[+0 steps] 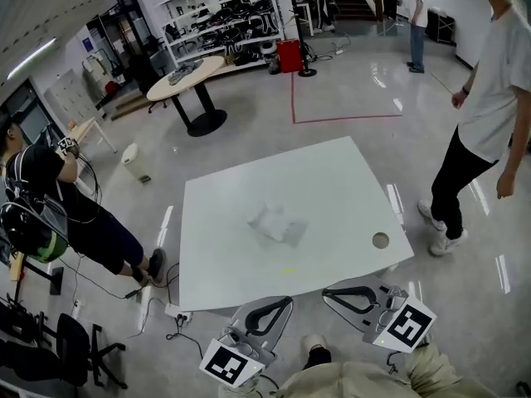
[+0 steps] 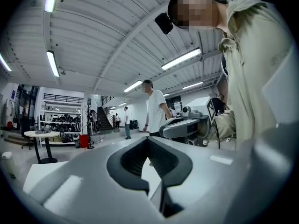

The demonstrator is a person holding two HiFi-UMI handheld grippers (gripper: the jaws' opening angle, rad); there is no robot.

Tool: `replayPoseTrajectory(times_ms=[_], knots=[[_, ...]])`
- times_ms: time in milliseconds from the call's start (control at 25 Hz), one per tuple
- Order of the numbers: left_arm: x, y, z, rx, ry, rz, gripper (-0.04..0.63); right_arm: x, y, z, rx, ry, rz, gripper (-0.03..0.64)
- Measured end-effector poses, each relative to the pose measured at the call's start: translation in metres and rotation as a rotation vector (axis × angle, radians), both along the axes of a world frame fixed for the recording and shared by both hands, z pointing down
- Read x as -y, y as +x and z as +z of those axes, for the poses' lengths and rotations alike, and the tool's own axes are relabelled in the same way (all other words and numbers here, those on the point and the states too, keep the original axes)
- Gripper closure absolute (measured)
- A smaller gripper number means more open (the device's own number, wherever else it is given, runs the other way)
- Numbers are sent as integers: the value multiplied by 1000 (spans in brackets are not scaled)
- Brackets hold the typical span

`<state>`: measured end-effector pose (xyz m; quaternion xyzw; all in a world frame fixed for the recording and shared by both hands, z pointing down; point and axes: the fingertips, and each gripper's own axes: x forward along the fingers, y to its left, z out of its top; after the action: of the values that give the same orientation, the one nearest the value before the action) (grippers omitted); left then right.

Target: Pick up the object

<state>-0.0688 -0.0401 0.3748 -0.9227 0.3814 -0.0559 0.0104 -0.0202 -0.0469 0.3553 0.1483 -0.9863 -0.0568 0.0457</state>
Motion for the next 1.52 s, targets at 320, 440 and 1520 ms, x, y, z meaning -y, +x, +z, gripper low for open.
replayPoseTrajectory(times_ms=[320, 440, 1520], knots=[[44, -30, 12, -6, -18, 24, 595, 47, -36, 5, -3, 14, 25, 614], [57, -31, 20, -16, -47, 21, 595, 58, -39, 13, -16, -11, 15, 614], [212, -104, 91, -36, -193, -192, 528, 171, -83, 66, -69, -166, -92, 614]])
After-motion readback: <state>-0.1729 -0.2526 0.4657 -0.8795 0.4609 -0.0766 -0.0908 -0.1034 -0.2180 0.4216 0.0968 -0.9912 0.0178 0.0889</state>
